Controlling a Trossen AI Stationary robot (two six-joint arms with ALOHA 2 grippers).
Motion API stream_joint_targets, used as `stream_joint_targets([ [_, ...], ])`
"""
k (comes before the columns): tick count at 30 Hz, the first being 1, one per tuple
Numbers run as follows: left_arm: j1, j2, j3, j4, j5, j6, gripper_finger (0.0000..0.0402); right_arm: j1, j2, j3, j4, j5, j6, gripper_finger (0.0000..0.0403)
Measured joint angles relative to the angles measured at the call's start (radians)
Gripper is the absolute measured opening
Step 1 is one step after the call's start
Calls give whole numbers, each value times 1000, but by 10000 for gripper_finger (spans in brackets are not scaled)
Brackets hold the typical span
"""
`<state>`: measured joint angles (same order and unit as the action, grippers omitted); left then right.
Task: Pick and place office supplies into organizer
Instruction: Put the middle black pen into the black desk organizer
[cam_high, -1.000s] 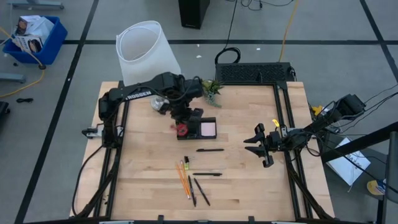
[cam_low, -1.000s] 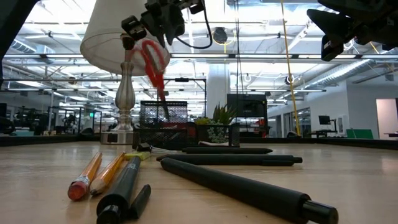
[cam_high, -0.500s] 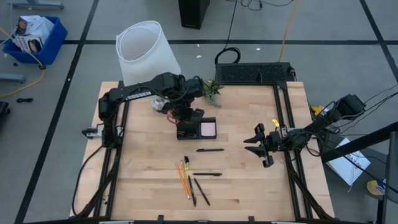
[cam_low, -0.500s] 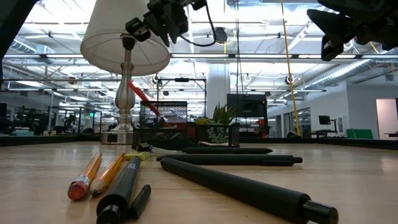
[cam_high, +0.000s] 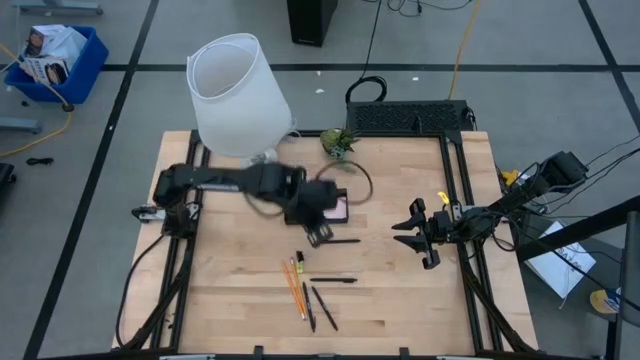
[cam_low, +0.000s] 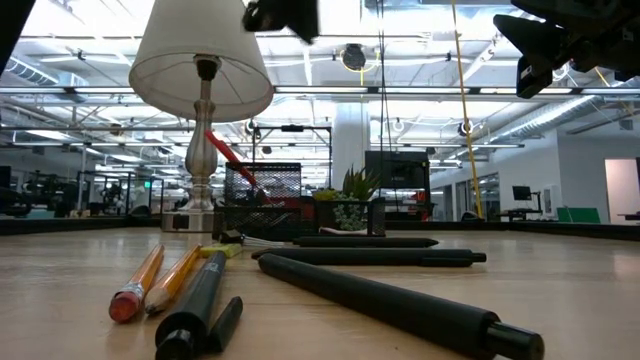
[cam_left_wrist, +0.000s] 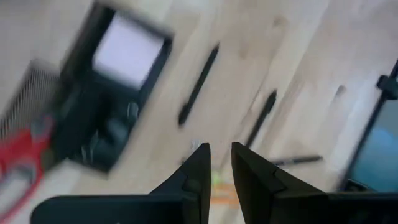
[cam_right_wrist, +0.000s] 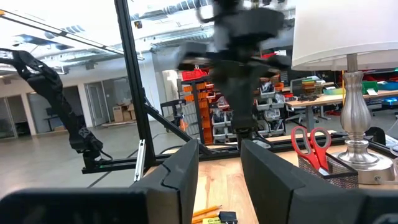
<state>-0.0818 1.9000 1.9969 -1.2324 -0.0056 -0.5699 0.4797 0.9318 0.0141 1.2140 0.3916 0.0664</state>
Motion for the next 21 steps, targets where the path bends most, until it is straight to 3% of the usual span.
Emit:
stream_joint_targets([
  [3,-83,-3,-63,143,-126,23,67,0,0,0,0,0,0,117],
  [8,-197,-5,-207,277,-194,74,67,0,0,0,0,0,0,118],
  [14,-285,-5,-405,576,-228,221,67,0,0,0,0,0,0,118],
  [21,-307,-5,-657,950,-247,292,68,0,0,0,0,0,0,115],
])
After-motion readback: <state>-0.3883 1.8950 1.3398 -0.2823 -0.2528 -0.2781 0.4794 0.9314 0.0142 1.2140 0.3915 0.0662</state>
